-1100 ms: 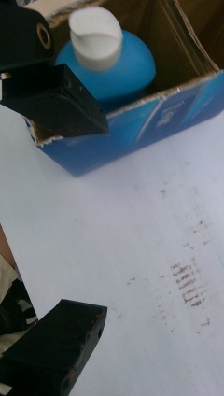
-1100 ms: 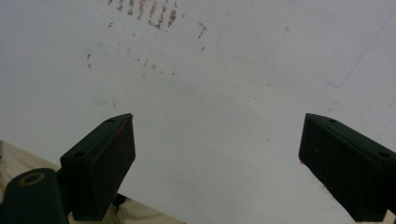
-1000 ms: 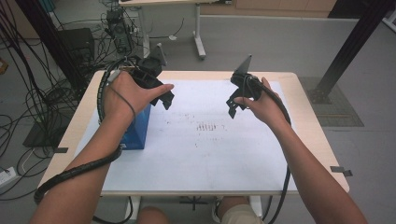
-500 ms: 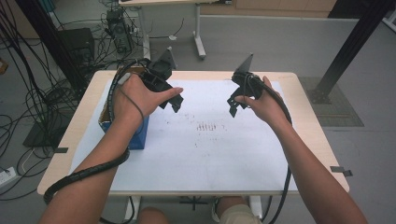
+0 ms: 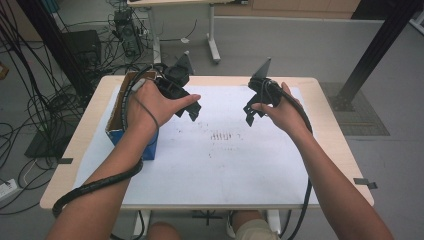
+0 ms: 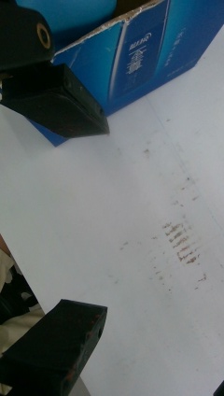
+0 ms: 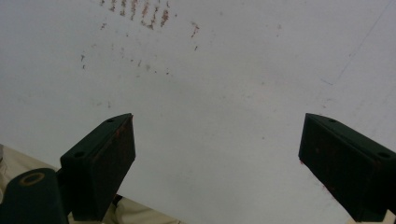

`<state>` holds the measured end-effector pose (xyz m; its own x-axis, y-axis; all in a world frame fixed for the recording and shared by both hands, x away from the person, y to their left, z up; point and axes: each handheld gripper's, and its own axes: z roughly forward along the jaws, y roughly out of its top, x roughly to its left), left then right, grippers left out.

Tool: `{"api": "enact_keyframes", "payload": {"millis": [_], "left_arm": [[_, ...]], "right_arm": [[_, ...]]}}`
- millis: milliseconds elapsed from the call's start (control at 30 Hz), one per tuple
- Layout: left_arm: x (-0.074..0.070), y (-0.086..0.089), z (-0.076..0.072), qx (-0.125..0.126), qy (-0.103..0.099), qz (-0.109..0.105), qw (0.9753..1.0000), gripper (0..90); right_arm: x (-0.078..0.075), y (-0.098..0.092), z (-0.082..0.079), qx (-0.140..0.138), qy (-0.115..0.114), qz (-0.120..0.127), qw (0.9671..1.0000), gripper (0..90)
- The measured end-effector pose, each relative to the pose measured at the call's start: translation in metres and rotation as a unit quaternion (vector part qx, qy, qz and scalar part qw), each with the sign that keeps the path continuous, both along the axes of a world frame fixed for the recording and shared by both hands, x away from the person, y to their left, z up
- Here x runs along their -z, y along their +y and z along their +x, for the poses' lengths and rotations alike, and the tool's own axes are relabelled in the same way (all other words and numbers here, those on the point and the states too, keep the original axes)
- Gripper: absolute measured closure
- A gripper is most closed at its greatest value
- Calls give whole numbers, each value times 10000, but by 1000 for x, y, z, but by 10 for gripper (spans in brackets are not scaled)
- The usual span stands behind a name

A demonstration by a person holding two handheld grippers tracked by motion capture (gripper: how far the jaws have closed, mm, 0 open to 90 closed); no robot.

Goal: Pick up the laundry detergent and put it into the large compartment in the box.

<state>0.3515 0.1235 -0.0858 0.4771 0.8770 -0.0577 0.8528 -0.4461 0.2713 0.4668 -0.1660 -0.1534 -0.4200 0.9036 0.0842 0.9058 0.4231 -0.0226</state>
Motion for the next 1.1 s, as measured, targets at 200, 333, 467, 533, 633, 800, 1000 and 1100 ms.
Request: {"api": "enact_keyframes", "payload": {"millis": [200, 333, 467, 533, 633, 800, 1000, 1100], "left_arm": [[-1, -2, 0, 19, -10, -1, 10000, 120], [-2, -3, 0, 27, -4, 13, 10000, 120], [-2, -3, 0, 37, -12, 4, 10000, 120], [-1, -3, 0, 39, 1, 11, 10000, 120], [-1, -3, 0, 23, -2, -3, 10000, 120], [0, -2, 3, 28, 28, -6, 10000, 122], [1, -1, 3, 42, 42, 7, 10000, 123], [1, -1, 2, 36, 44, 8, 10000, 122]], "right_arm": [[-1, 0, 0, -3, -3, -4, 10000, 107], [-1, 0, 0, -8, -14, 3, 10000, 107], [-1, 0, -1, -8, -9, 10, 10000, 107], [-1, 0, 0, -6, 3, 1, 10000, 107], [-2, -1, -1, 8, -8, -9, 10000, 107], [-4, -1, -1, -14, -29, -21, 10000, 107], [-3, -1, 0, -10, -24, -15, 10000, 107], [-3, 0, 0, -16, -16, -18, 10000, 107]]}}
